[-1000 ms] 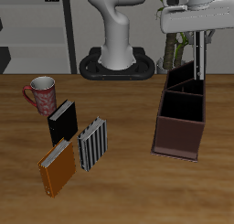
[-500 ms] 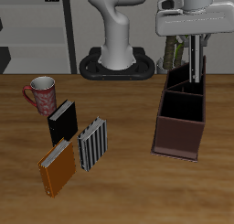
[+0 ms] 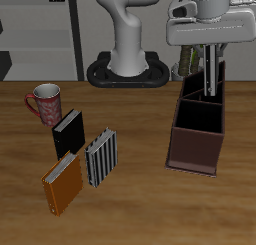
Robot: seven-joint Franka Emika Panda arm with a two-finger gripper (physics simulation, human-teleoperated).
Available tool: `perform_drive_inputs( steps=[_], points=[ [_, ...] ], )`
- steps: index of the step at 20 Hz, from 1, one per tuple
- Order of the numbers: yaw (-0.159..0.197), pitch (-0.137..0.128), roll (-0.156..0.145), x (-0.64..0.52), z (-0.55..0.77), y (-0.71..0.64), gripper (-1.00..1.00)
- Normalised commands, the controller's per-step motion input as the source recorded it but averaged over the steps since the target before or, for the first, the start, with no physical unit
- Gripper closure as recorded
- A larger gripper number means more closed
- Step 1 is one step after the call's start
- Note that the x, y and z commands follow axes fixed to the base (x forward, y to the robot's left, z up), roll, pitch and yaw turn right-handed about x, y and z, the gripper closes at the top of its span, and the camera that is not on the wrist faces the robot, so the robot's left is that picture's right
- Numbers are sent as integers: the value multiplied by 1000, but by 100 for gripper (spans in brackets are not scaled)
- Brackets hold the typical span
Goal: Place the left striped book into the left desk caddy's right compartment and place the right striped book into the left desk caddy's right compartment and place the orange book into the left desk caddy's left compartment
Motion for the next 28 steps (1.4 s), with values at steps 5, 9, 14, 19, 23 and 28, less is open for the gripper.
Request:
perform_drive_inputs(
  steps=[5, 9, 14, 19, 23, 28],
  points=[
    [-5, 36, -24, 144, -133, -99, 100],
    [-11, 41, -20, 157, -174, -26, 100],
    [8, 26, 8, 55, -219, 46, 100],
    [3, 28, 24, 49, -241, 123, 100],
    [6, 14, 8, 40, -122, 37, 100],
    [18, 23, 2, 73, -260, 53, 100]
  ],
)
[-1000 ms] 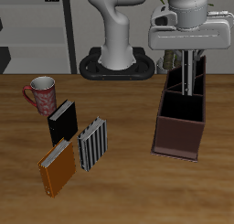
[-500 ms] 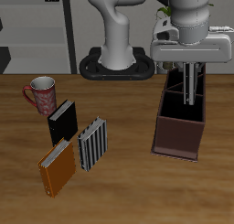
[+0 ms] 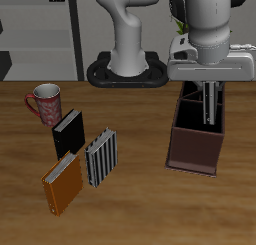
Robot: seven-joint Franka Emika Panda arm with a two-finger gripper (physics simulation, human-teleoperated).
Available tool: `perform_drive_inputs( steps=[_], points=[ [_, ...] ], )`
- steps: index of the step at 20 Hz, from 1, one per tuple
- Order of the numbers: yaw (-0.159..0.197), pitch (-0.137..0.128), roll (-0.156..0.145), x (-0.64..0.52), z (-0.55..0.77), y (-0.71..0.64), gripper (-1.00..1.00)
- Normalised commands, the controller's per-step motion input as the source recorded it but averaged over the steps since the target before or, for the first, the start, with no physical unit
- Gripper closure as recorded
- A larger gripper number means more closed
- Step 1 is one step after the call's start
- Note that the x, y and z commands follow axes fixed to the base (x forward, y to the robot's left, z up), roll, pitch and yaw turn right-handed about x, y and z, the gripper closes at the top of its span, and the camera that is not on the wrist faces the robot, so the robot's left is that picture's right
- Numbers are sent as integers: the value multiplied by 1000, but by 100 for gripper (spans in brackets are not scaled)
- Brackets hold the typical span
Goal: Place the left striped book into the left desk caddy's right compartment and place the right striped book into the left desk caddy's right compartment and place the orange book into the left desk caddy's left compartment
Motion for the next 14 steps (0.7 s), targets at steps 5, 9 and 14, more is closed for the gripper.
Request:
perform_drive_inputs(
  steps=[5, 9, 14],
  points=[
    [9, 5, 2, -6, -99, -1, 100],
    [-11, 24, 3, 4, -124, 6, 100],
    [-1, 15, 21, -44, -187, 100, 100]
  ],
)
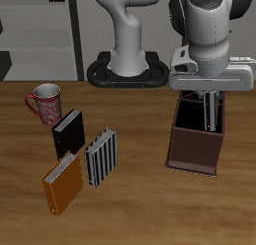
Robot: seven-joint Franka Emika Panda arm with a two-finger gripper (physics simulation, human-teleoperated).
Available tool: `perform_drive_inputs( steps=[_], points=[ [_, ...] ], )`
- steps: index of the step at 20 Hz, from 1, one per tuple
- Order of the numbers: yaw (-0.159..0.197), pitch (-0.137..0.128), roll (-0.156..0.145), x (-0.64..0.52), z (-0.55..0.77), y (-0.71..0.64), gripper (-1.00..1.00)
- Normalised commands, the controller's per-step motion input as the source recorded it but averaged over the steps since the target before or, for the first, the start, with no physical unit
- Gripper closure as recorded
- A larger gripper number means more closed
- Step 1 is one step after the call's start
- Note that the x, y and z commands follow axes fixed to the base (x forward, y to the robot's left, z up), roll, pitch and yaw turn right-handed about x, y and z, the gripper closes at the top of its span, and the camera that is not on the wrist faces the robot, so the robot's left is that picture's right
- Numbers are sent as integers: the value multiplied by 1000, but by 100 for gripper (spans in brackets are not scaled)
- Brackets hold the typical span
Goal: Place the left striped book into the left desk caddy's right compartment and place the right striped book into the left desk caddy's right compartment and place the orange book into the left desk caddy's left compartment
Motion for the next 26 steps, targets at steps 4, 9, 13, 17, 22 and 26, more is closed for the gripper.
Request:
perform_drive_inputs(
  steps=[4, 9, 13, 17, 22, 26],
  points=[
    [-6, 27, 0, 55, -193, 31, 100],
    [12, 7, 6, 24, -102, 66, 100],
    [10, 3, 1, 53, -51, 28, 100],
    [5, 15, 7, 38, -111, 57, 100],
    [24, 10, -14, 69, -141, 25, 100],
    [8, 25, 3, 59, -174, 41, 100]
  ],
)
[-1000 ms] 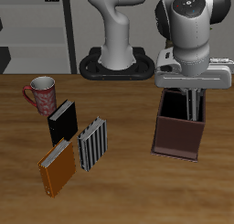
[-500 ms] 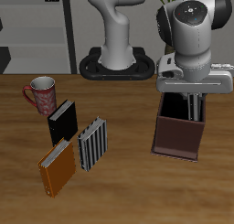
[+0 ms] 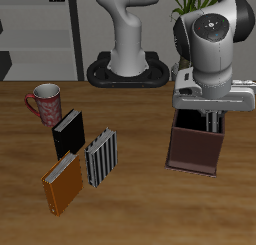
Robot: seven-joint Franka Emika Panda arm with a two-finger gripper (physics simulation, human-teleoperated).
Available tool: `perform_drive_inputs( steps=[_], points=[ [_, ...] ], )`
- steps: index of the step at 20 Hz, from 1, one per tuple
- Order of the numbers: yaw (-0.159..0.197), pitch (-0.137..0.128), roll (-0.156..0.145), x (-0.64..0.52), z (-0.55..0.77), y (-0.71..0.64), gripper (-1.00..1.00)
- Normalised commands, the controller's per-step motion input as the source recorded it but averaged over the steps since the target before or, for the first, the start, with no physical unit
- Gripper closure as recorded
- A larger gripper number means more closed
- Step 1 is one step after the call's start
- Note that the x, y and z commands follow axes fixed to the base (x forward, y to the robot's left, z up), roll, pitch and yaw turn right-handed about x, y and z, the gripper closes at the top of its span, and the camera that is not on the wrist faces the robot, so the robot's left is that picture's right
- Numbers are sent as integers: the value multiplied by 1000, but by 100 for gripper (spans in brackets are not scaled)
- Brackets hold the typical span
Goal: Place the left striped book into the left desk caddy's right compartment and place the right striped book into the left desk caddy's right compartment and place the orange book into the left desk caddy's left compartment
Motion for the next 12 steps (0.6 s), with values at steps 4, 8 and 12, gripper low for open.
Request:
perform_drive_inputs(
  steps=[4, 8, 12],
  points=[
    [-3, 23, 7, 36, -171, 11, 100],
    [-4, 39, 8, 34, -236, 44, 100],
    [-9, 30, 29, 54, -103, 28, -100]
  ],
)
